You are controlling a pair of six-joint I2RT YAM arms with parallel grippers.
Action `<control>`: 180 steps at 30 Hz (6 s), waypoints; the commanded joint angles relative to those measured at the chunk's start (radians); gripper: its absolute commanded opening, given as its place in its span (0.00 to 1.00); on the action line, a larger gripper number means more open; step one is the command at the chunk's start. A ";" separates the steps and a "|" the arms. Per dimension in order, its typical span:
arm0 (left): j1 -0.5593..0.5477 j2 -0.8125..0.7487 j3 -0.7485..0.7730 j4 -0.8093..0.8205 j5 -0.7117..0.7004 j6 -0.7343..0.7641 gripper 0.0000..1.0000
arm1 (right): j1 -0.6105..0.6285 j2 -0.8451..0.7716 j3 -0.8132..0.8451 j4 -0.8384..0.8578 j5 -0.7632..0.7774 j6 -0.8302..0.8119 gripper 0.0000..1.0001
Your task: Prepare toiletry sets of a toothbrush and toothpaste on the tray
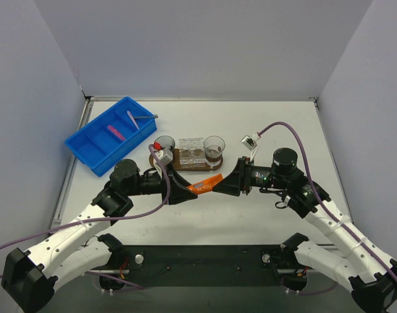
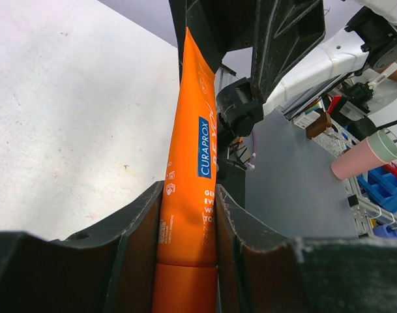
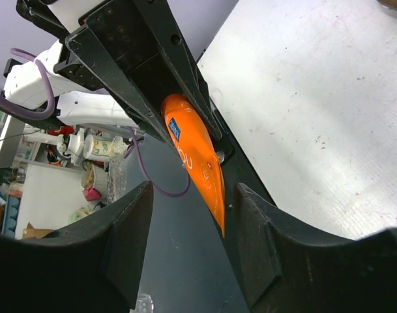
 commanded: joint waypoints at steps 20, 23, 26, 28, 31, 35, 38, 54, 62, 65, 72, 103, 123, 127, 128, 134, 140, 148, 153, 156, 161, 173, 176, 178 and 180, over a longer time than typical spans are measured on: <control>0.007 -0.001 0.024 0.069 0.043 0.001 0.33 | -0.008 -0.046 -0.006 0.120 0.002 0.010 0.00; 0.011 -0.014 0.065 -0.026 -0.007 0.088 0.59 | -0.011 -0.058 0.035 0.029 0.030 -0.045 0.00; 0.039 -0.046 0.120 -0.150 -0.116 0.167 0.69 | -0.015 -0.063 0.127 -0.147 0.105 -0.154 0.00; 0.062 -0.074 0.159 -0.224 -0.206 0.206 0.73 | -0.017 -0.057 0.184 -0.237 0.195 -0.211 0.00; 0.117 -0.102 0.198 -0.296 -0.267 0.263 0.76 | -0.015 -0.025 0.294 -0.396 0.327 -0.307 0.00; 0.178 -0.102 0.245 -0.370 -0.450 0.271 0.76 | -0.012 0.064 0.437 -0.570 0.438 -0.389 0.00; 0.252 -0.086 0.234 -0.424 -0.584 0.229 0.77 | 0.004 0.149 0.535 -0.636 0.514 -0.418 0.00; 0.396 -0.050 0.215 -0.559 -0.667 0.297 0.77 | 0.169 0.727 1.057 -0.794 0.873 -0.521 0.00; 0.390 -0.040 0.217 -0.556 -0.629 0.303 0.76 | 0.167 0.900 1.218 -0.820 0.926 -0.585 0.00; 0.386 -0.039 0.217 -0.556 -0.624 0.303 0.77 | 0.167 0.953 1.262 -0.823 0.933 -0.605 0.00; 0.379 -0.039 0.217 -0.560 -0.623 0.304 0.77 | 0.166 1.043 1.332 -0.823 0.958 -0.630 0.00; 0.376 -0.019 0.220 -0.563 -0.612 0.312 0.77 | 0.121 1.178 1.391 -0.822 0.898 -0.651 0.00; 0.376 -0.007 0.219 -0.560 -0.610 0.312 0.76 | 0.100 1.252 1.408 -0.823 0.864 -0.648 0.00; 0.376 -0.002 0.222 -0.563 -0.610 0.315 0.76 | 0.095 1.261 1.410 -0.823 0.863 -0.648 0.00; 0.376 -0.001 0.222 -0.563 -0.610 0.314 0.76 | 0.095 1.264 1.410 -0.825 0.863 -0.646 0.00; 0.375 0.003 0.222 -0.563 -0.609 0.315 0.76 | 0.092 1.278 1.414 -0.829 0.864 -0.650 0.00; 0.376 0.003 0.222 -0.563 -0.609 0.315 0.77 | 0.090 1.290 1.422 -0.839 0.870 -0.651 0.00; 0.376 0.003 0.222 -0.563 -0.609 0.315 0.77 | 0.089 1.301 1.430 -0.843 0.874 -0.650 0.08; 0.376 0.003 0.222 -0.565 -0.609 0.314 0.77 | 0.089 1.309 1.431 -0.845 0.874 -0.650 0.10; 0.376 0.004 0.222 -0.563 -0.609 0.315 0.76 | 0.090 1.309 1.430 -0.845 0.874 -0.648 0.11; 0.378 0.012 0.226 -0.568 -0.604 0.315 0.76 | 0.090 1.309 1.430 -0.845 0.874 -0.645 0.17; 0.379 0.018 0.229 -0.574 -0.601 0.317 0.76 | 0.090 1.292 1.433 -0.840 0.854 -0.636 0.41; 0.381 0.016 0.229 -0.576 -0.603 0.317 0.77 | 0.090 1.284 1.434 -0.834 0.852 -0.628 0.51; 0.381 0.015 0.231 -0.576 -0.606 0.315 0.76 | 0.090 1.278 1.433 -0.822 0.812 -0.623 0.56; 0.379 0.013 0.231 -0.579 -0.609 0.315 0.76 | 0.089 1.269 1.433 -0.817 0.798 -0.614 0.57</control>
